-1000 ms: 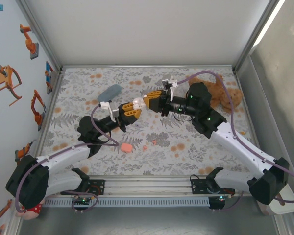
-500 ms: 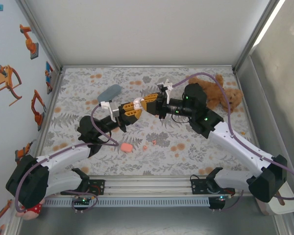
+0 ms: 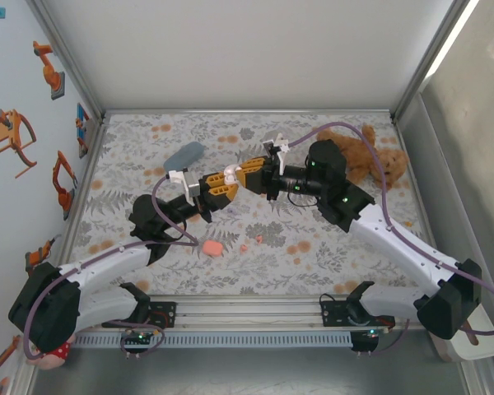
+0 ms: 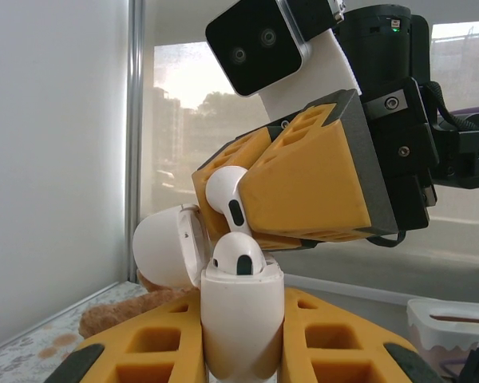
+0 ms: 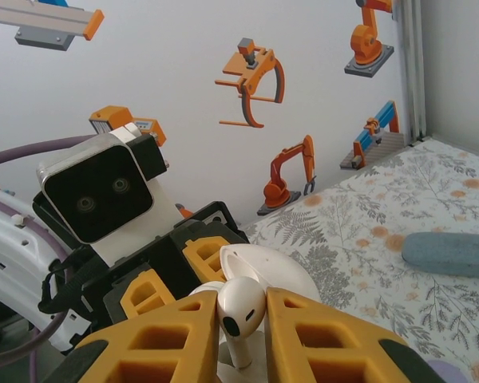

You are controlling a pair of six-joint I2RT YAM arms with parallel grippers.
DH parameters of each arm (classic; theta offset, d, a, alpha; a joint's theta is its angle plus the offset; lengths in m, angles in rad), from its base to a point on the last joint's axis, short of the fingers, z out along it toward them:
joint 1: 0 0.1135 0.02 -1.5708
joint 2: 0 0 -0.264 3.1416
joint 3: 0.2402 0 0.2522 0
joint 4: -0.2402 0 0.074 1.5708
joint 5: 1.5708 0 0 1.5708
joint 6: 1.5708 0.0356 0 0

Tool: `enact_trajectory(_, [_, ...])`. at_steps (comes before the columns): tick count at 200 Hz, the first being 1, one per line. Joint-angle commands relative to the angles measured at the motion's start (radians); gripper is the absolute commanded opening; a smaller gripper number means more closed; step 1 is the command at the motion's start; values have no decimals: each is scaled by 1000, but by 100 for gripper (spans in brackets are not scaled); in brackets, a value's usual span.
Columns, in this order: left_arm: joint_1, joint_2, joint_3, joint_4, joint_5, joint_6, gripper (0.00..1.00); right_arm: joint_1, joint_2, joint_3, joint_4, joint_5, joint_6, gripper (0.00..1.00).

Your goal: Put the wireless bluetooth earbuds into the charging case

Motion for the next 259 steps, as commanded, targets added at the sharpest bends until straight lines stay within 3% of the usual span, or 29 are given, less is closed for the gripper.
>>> enact_trajectory(1, [-9,-29,19,47,8,-3,0,11,10,22,-6,-31,-15,21])
enact_trajectory(226, [-9,-51,4,43,-12,5,0,11,5,6,11,-3,5,26])
enact_trajectory(259, [-9,-49,4,43,-12,6,0,10,-4,32,-20,20,-5,32])
